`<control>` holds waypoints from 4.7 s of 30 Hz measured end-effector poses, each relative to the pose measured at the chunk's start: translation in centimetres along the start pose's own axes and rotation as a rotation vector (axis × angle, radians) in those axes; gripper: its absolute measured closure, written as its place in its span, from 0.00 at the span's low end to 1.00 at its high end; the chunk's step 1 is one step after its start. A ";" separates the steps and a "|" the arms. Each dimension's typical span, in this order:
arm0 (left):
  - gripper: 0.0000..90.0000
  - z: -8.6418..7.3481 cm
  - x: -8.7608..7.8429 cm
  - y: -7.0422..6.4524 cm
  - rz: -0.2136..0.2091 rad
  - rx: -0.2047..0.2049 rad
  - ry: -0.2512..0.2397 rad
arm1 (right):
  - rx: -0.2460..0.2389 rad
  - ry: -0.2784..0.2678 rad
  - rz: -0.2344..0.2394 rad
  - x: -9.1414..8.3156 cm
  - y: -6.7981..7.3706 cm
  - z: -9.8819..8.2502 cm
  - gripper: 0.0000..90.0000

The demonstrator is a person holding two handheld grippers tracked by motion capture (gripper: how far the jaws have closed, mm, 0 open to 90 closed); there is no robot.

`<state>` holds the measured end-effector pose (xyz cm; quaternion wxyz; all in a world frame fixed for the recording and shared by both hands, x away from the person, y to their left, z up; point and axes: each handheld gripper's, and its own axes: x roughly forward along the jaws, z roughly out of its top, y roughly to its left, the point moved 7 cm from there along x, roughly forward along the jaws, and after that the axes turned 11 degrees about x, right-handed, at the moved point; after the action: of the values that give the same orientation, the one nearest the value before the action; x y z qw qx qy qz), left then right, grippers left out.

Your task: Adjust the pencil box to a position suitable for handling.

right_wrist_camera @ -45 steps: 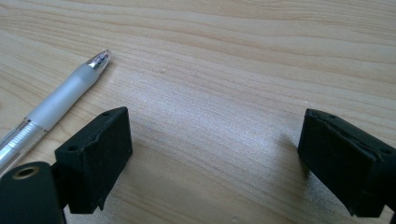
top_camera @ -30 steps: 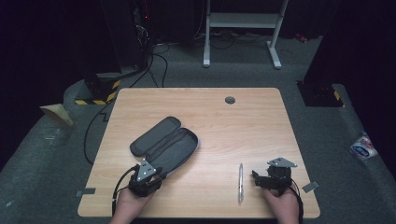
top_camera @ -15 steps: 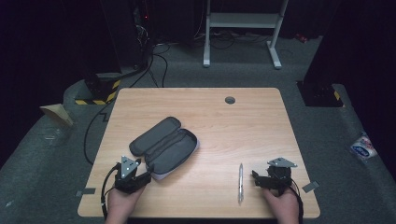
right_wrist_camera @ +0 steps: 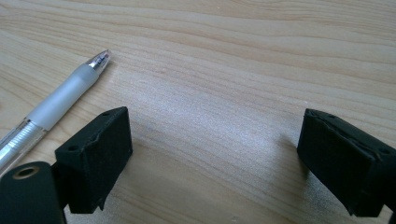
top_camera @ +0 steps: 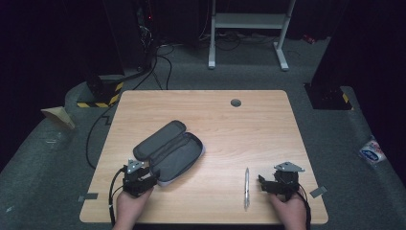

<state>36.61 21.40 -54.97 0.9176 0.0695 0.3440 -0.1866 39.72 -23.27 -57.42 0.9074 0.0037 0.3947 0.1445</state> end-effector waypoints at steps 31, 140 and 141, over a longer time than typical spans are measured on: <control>0.85 2.2 2.9 -2.8 -0.064 0.187 -0.030 | -0.074 -0.191 0.192 -2.5 9.1 4.1 0.50; 0.44 -1.4 1.9 3.5 0.047 0.248 -0.014 | -0.036 -0.002 0.076 -1.3 6.3 -1.3 0.87; 0.44 -1.4 1.9 3.5 0.048 0.249 -0.015 | -0.028 -0.007 0.069 -1.2 5.8 -1.2 0.87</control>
<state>38.45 24.47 -57.25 0.9088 0.1895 0.3094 -0.2063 36.60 -18.17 -56.67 0.9031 0.0050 0.3892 0.1814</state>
